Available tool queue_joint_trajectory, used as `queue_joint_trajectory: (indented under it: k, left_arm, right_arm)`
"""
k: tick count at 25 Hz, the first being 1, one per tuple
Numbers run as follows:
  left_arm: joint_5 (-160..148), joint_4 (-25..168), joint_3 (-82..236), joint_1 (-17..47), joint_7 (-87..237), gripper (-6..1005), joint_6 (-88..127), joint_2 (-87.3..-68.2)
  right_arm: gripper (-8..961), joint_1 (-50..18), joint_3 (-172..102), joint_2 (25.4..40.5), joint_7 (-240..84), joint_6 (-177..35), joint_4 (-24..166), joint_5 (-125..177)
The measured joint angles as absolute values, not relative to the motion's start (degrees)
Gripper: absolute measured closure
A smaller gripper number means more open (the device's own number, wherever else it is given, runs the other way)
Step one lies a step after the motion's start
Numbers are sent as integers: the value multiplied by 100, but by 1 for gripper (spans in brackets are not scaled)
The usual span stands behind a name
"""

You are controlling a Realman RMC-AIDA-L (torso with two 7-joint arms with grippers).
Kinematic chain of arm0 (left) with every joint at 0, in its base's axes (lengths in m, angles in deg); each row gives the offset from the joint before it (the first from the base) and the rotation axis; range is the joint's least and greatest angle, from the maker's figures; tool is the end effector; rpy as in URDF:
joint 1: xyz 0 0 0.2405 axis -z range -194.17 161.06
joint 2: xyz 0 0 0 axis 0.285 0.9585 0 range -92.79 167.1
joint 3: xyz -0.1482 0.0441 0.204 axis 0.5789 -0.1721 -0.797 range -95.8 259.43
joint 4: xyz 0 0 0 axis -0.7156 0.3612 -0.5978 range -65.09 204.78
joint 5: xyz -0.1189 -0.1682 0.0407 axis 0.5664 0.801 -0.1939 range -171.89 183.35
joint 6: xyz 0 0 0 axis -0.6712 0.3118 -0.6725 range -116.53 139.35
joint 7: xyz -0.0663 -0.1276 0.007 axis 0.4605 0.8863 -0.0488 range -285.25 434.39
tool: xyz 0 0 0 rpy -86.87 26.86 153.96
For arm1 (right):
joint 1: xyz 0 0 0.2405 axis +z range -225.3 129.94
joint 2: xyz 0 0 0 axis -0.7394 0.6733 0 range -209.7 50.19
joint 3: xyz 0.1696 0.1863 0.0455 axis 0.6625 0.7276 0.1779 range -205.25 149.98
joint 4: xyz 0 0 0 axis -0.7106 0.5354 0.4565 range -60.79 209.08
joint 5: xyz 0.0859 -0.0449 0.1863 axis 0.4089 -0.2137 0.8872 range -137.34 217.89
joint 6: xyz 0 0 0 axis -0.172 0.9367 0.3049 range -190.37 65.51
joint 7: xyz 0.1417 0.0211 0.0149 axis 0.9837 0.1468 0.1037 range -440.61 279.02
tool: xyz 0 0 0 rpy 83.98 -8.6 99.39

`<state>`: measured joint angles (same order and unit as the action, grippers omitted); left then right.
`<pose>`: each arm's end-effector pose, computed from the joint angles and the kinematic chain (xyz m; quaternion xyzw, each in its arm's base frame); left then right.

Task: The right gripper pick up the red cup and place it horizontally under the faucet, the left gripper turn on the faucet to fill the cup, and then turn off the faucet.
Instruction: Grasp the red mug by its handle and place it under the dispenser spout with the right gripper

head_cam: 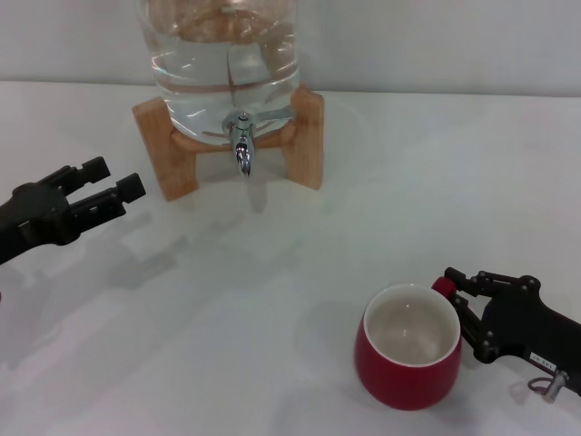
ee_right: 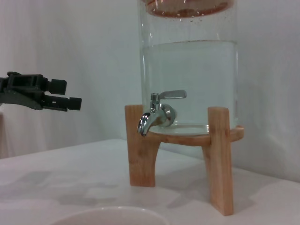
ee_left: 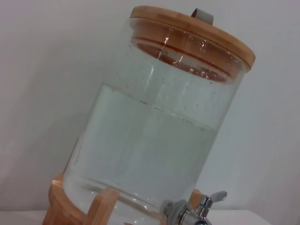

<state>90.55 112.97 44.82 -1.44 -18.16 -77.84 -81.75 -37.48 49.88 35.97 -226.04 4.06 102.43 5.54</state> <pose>-0.3135 0.2877 0.0568 -0.8277 -0.3382 -0.3690 0.2537 0.3027 0.2585 -0.0601 -0.8874 0.1551 0.2971 0.3165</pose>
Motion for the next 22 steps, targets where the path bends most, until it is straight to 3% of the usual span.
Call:
queue_joint_trajectory:
  k: [22]
  left_arm:
    - [8761, 11260, 4482, -302, -1815, 112, -7622, -8158]
  right_arm:
    - [783, -3645, 4517, 3607, -22497, -58, 10730, 1068]
